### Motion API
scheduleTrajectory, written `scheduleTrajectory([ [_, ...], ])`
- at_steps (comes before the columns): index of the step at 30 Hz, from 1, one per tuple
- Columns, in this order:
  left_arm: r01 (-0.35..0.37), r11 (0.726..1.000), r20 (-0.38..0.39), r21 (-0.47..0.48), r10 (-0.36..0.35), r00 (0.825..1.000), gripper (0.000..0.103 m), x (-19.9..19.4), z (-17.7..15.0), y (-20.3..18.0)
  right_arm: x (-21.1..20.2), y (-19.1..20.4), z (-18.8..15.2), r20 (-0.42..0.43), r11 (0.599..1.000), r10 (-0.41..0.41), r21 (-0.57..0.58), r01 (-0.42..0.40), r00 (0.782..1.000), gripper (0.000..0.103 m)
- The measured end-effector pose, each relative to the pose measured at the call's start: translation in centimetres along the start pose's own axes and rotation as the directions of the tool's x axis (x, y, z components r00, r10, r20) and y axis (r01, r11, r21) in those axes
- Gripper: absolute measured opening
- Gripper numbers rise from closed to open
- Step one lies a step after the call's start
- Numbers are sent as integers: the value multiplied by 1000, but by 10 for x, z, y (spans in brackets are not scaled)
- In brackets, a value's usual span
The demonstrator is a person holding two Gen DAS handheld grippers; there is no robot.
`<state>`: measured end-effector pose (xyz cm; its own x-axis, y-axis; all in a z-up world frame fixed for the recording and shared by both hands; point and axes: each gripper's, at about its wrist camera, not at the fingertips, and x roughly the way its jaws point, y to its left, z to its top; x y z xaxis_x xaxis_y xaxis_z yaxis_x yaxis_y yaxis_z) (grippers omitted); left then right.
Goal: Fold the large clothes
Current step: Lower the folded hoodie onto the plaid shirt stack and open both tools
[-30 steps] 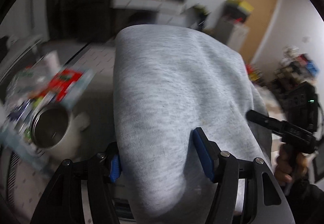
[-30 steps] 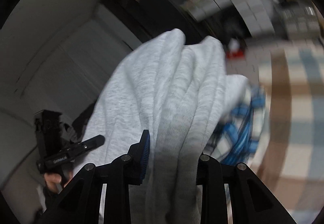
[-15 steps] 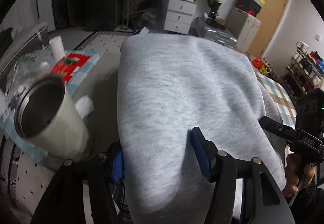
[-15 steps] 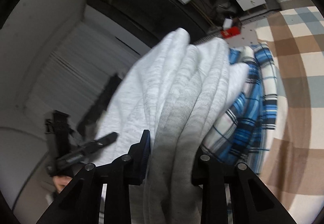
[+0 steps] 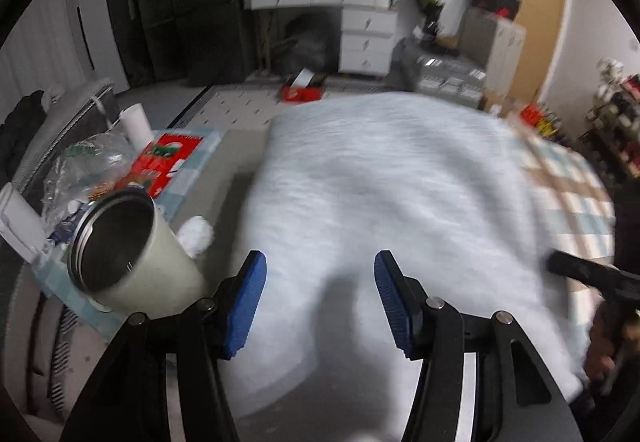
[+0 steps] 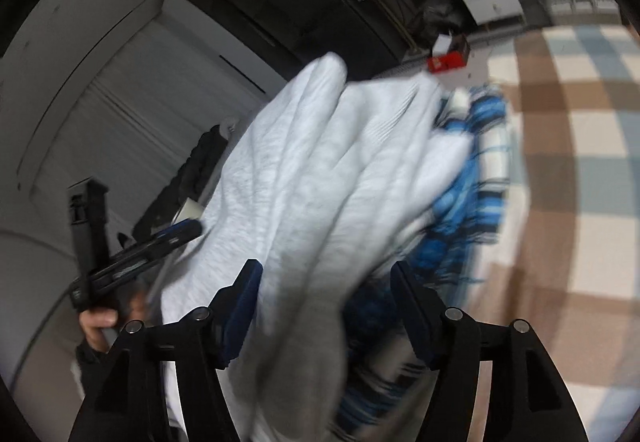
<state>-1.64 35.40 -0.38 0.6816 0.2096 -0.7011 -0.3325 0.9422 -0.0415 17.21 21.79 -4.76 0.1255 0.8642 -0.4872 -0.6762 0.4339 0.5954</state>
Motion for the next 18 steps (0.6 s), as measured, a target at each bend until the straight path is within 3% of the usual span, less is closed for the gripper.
scheduleTrajectory([
  [4, 102, 995, 89, -9, -101, 991, 51, -18, -18, -25, 0, -17, -2, -13, 1000, 9, 9, -8, 1000, 64],
  [7, 165, 986, 91, -1, -164, 982, 52, -11, -27, -46, 2, -26, -10, -32, 999, 19, 43, -18, 999, 64],
  [9, 152, 988, 54, 20, -153, 987, 52, 2, -32, -59, -2, -28, -8, -36, 998, 31, 64, -29, 999, 64],
  [12, 43, 997, 52, 58, -46, 998, 52, 8, -36, -75, -13, -21, -5, -24, 1000, 14, -2, -14, 1000, 66],
  [13, 27, 998, 68, 57, -31, 997, 52, 4, -37, -78, -22, -15, -7, -14, 999, -3, -53, 2, 1000, 69],
  [16, 65, 997, 127, 30, -69, 989, 52, -16, -42, -87, -40, -3, -17, 31, 985, -33, -170, 38, 999, 95],
  [18, 77, 997, 173, 6, -77, 982, 56, -24, -45, -91, -51, 2, -24, 54, 968, -52, -243, 63, 997, 99],
])
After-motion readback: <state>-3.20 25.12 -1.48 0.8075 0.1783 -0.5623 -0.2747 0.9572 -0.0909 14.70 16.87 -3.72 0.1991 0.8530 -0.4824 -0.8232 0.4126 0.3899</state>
